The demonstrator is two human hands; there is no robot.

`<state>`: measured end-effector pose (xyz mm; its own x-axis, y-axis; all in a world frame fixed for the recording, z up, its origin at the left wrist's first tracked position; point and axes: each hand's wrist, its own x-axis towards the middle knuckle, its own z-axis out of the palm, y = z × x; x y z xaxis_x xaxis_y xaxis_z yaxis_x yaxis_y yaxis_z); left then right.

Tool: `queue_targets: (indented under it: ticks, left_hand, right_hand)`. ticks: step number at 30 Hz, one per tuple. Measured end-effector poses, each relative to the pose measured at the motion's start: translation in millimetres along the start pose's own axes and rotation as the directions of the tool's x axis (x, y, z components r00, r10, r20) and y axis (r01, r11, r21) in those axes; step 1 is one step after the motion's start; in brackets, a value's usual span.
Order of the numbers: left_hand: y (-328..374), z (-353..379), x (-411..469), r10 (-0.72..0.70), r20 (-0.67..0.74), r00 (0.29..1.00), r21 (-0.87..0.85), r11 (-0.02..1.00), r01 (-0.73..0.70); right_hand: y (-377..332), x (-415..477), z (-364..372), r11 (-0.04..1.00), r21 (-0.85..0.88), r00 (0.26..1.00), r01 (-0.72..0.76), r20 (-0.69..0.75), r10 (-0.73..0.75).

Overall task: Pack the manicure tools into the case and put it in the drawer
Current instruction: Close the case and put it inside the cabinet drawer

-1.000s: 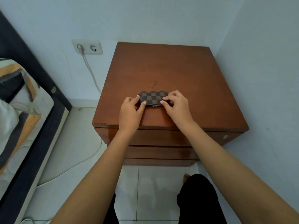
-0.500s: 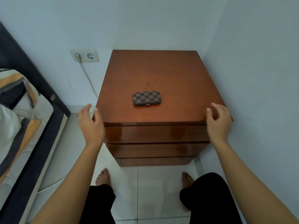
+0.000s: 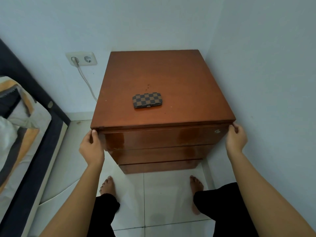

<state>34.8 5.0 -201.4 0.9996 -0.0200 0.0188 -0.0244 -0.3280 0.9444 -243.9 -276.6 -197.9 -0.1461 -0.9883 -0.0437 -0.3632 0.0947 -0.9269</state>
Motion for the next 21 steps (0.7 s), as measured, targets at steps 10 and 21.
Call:
queue_targets:
  ticks: [10, 21]
  left_hand:
    - [-9.0, -63.1, -67.8, -0.077, -0.018, 0.997, -0.027, 0.997, 0.077]
    - [-43.0, -117.9, -151.4, -0.038, -0.116, 0.993, -0.082, 0.996, 0.029]
  right_hand:
    - [24.3, -60.1, -72.4, 1.000, -0.019, 1.000, 0.019, 0.003, -0.019]
    - [71.7, -130.3, -145.1, 0.993, 0.114, 0.999, 0.019, -0.050, -0.013]
